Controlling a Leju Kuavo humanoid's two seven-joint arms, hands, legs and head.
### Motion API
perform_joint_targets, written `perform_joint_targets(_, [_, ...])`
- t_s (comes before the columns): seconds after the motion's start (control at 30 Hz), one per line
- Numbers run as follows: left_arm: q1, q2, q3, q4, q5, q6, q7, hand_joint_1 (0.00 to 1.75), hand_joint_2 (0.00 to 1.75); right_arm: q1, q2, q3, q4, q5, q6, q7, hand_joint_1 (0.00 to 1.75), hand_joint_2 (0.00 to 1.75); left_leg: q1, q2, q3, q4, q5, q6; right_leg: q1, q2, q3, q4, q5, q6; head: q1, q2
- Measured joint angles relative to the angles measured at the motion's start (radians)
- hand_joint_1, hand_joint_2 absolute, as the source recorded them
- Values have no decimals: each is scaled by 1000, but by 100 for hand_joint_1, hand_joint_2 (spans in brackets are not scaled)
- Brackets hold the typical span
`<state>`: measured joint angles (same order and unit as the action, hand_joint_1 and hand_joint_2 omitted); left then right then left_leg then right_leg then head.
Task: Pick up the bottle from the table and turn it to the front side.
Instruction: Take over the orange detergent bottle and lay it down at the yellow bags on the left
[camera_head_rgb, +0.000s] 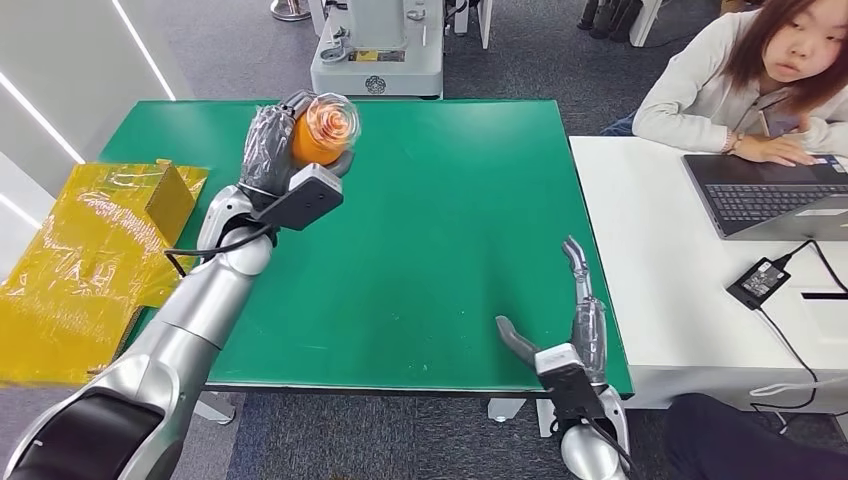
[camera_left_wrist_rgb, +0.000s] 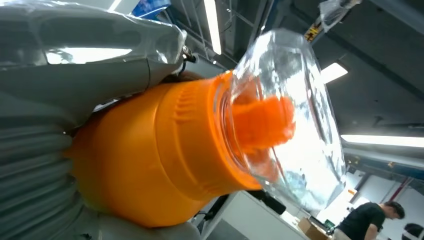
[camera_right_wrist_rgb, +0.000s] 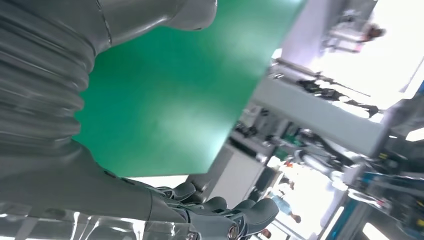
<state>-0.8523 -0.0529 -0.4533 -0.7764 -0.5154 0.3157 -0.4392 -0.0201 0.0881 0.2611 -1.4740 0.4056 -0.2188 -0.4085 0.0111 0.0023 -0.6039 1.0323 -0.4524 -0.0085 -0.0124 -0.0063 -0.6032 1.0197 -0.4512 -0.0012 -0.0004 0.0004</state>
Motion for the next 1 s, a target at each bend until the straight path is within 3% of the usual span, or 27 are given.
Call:
perform_joint_targets(0.17, [-1,52,61,-15,-68,-26,3,175,175,61,-2,-51,-153,-188,71,-58,0,175,0,0,0,0,0,0,0,0,0,0,0,0,0,0])
perform_joint_targets(0.53, [49,166,76,-14,-350,129,81,175,175,114,-21,-93,-299,-235,58,-117,0,175,0,1,0,0,0,0,0,0,0,0,0,0,0,0])
perform_joint_targets(0.77, [120,259,66,13,-633,263,225,175,175,135,-37,-125,-365,-281,32,-131,0,175,0,4,1,-1,0,0,0,5,0,0,0,0,0,0])
perform_joint_targets(1.0, [279,317,35,31,-977,254,498,175,175,185,-37,-173,-435,-256,42,-153,0,175,0,4,1,-1,-1,-1,0,5,-1,0,-1,0,0,0])
